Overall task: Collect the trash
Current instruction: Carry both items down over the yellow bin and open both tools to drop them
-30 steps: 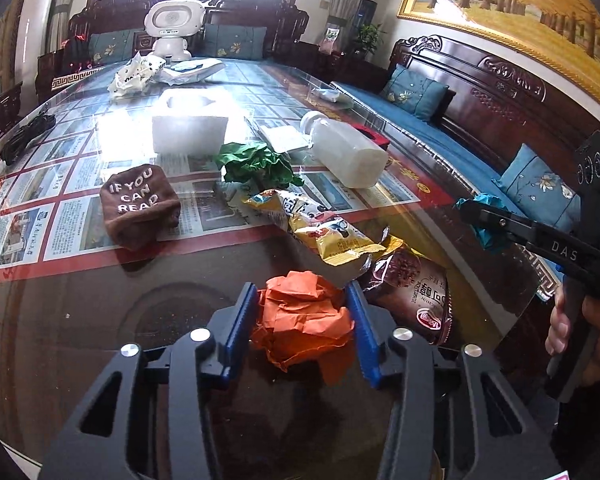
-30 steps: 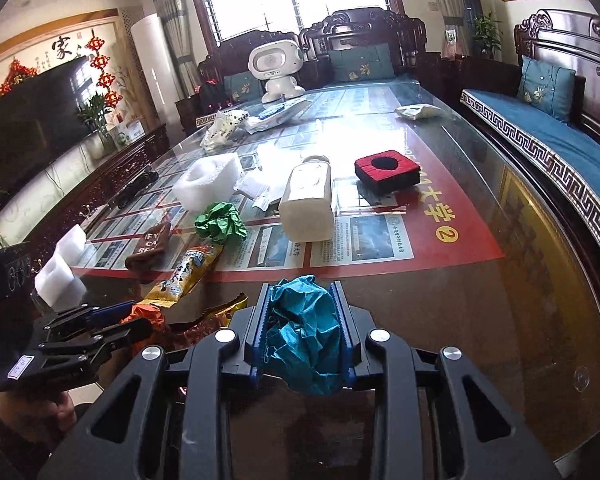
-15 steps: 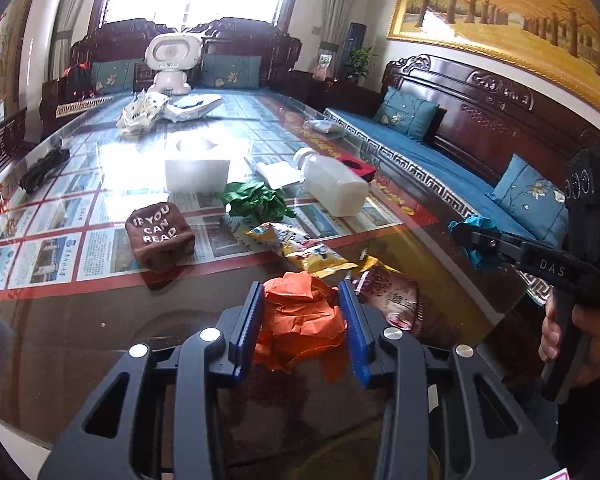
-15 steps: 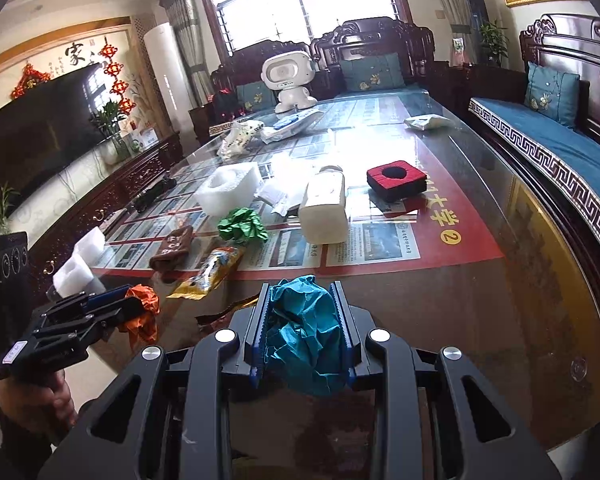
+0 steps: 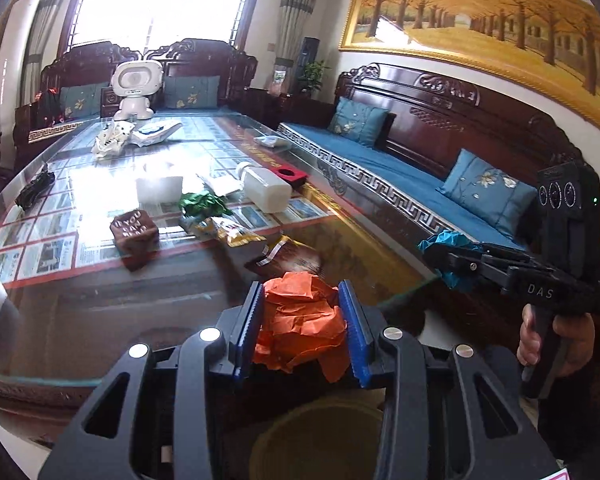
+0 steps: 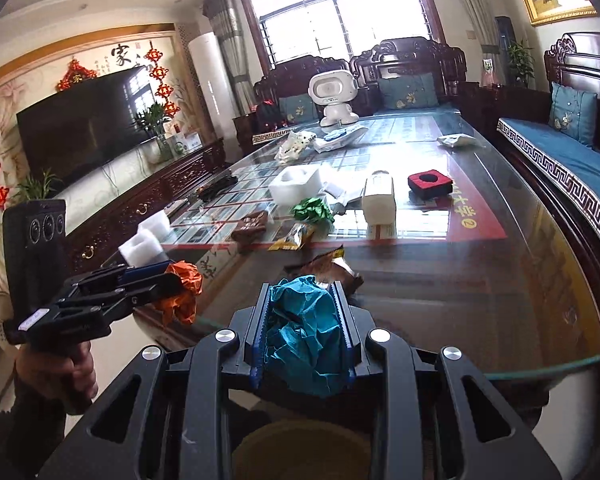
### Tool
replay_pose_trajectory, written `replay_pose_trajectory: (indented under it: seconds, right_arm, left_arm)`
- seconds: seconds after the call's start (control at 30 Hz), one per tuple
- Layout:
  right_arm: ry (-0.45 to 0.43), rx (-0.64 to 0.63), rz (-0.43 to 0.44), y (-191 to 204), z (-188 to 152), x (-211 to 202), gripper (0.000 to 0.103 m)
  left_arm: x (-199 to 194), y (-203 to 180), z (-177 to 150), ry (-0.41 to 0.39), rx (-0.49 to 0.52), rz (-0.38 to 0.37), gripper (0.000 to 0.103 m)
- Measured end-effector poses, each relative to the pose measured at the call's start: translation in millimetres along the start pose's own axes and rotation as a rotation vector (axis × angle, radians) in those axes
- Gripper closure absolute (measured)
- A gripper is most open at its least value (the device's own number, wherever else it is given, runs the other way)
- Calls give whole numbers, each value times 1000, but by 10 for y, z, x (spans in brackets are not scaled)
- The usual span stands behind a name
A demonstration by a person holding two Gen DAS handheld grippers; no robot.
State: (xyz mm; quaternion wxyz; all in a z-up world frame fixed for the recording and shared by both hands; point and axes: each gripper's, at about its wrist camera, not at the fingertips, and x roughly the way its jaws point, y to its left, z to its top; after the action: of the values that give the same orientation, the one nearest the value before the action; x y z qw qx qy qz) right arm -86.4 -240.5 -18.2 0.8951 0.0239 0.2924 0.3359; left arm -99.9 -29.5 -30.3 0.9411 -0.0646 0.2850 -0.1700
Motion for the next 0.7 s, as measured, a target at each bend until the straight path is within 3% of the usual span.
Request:
replay_pose_trajectory:
  seconds: [0.2, 0.4, 0.53, 0.57, 0.67, 0.7]
  right_arm:
    - [58, -14, -1, 154, -517, -252, 75]
    - [168, -14, -12, 264, -1046, -235, 75]
    - [186, 1, -11, 299, -1229, -242, 74]
    - [180, 3, -19, 294, -1249, -249, 70]
    - [157, 14, -65, 292, -1317, -287, 30]
    - [145, 20, -71, 284, -1324, -314, 30]
  left_arm:
    - [-179, -182, -403, 39, 5, -41, 64]
    - [-107, -276, -914, 141, -31, -91, 64]
    - [-91, -260, -1110, 184, -61, -97, 64]
    - [-94, -259, -1143, 189, -66, -94, 64]
    - [-104, -275, -1223, 198, -67, -88, 64]
    - [-109, -278, -1240, 200, -72, -93, 64]
